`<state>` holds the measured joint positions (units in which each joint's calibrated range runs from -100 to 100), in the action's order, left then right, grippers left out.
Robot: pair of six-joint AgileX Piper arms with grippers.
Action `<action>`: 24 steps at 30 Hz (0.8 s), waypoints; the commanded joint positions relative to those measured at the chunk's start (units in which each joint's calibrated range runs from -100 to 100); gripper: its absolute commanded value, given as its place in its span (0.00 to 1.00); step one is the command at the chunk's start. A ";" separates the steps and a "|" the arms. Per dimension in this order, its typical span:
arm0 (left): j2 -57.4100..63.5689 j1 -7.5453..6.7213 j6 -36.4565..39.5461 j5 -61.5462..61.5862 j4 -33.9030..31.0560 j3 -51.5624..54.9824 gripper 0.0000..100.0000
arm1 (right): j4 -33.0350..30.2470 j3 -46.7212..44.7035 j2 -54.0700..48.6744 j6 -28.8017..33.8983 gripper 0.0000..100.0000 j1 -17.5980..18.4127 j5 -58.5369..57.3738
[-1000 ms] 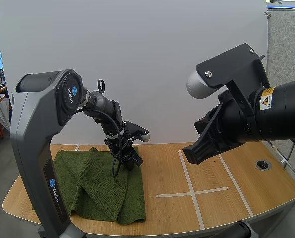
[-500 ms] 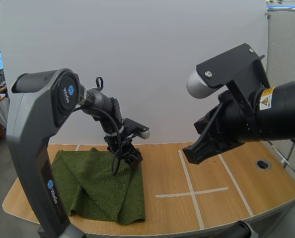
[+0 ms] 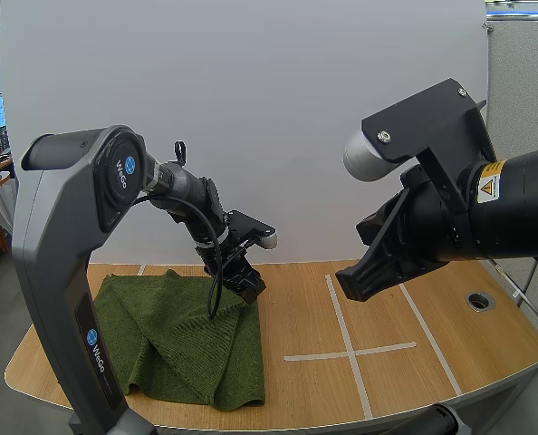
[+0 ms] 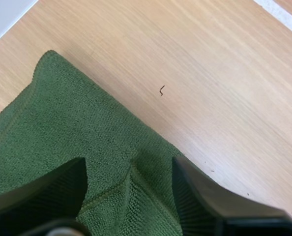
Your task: Fold the towel
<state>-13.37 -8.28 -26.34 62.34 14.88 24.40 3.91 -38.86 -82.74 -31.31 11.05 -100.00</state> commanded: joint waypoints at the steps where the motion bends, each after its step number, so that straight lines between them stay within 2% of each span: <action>1: 0.55 -0.04 -0.63 -0.91 0.91 -0.11 0.81 | -0.36 -0.12 -0.58 -0.33 0.00 -0.15 0.00; 17: -3.10 -0.04 -0.62 -3.74 -0.37 -0.11 0.81 | -1.11 -0.12 -0.58 -0.33 0.00 -0.15 0.00; 24: -3.10 -0.04 -0.62 -3.74 -0.37 -0.11 0.72 | -1.11 -0.12 -0.58 -0.33 0.00 -0.15 0.00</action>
<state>-16.53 -8.28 -26.74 58.91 14.53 24.40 3.27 -38.86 -82.74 -31.31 11.05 -100.00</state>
